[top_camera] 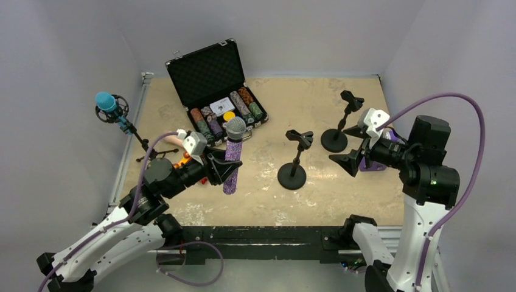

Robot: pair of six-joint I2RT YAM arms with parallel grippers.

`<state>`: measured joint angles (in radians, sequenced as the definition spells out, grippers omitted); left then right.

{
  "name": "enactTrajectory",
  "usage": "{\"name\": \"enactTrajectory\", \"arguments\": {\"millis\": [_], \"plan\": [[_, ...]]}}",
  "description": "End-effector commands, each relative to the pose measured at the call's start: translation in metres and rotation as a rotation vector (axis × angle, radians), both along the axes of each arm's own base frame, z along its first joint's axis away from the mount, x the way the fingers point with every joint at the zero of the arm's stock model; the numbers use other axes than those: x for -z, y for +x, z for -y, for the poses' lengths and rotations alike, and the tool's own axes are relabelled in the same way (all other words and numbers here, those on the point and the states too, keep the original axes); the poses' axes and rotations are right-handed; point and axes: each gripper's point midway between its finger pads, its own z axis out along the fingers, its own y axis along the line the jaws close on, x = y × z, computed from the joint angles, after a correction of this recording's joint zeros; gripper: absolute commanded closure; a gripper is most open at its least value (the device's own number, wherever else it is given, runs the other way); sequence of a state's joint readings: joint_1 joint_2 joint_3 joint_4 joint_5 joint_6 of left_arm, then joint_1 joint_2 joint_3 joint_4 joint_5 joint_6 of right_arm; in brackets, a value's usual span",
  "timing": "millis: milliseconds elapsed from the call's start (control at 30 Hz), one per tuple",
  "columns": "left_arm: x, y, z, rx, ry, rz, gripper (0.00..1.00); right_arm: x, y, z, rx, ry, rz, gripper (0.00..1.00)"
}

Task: Attach the microphones to the stand

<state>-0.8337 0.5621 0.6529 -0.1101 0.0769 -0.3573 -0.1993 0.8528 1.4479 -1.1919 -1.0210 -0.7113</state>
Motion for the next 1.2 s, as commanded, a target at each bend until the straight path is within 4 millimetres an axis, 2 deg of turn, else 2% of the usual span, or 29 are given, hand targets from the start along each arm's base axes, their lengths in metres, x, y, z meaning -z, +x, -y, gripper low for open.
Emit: {"name": "enactTrajectory", "arguments": {"millis": [0, 133, 367, 500, 700, 967, 1167], "plan": [[-0.09, -0.016, 0.004, 0.093, -0.136, 0.211, 1.0, -0.017, -0.015, -0.013, -0.098, 0.028, -0.009, 0.18], [-0.133, -0.028, 0.012, 0.169, -0.223, 0.262, 1.0, -0.033, -0.026, -0.03, -0.206, 0.034, 0.005, 0.17], [-0.185, -0.038, 0.029, 0.279, -0.351, 0.313, 1.0, -0.065, -0.056, -0.064, -0.466, 0.11, 0.055, 0.13], [-0.202, -0.039, 0.039, 0.321, -0.373, 0.319, 1.0, -0.077, -0.065, -0.074, -0.537, 0.13, 0.08, 0.1], [-0.224, -0.039, 0.051, 0.358, -0.415, 0.336, 1.0, -0.079, -0.068, -0.094, -0.628, 0.155, 0.063, 0.1], [-0.254, -0.032, 0.064, 0.367, -0.497, 0.374, 1.0, -0.084, -0.049, -0.115, -0.639, 0.21, 0.013, 0.1], [-0.262, -0.027, 0.08, 0.399, -0.545, 0.353, 1.0, -0.09, -0.04, -0.128, -0.64, 0.274, -0.05, 0.11]]}}
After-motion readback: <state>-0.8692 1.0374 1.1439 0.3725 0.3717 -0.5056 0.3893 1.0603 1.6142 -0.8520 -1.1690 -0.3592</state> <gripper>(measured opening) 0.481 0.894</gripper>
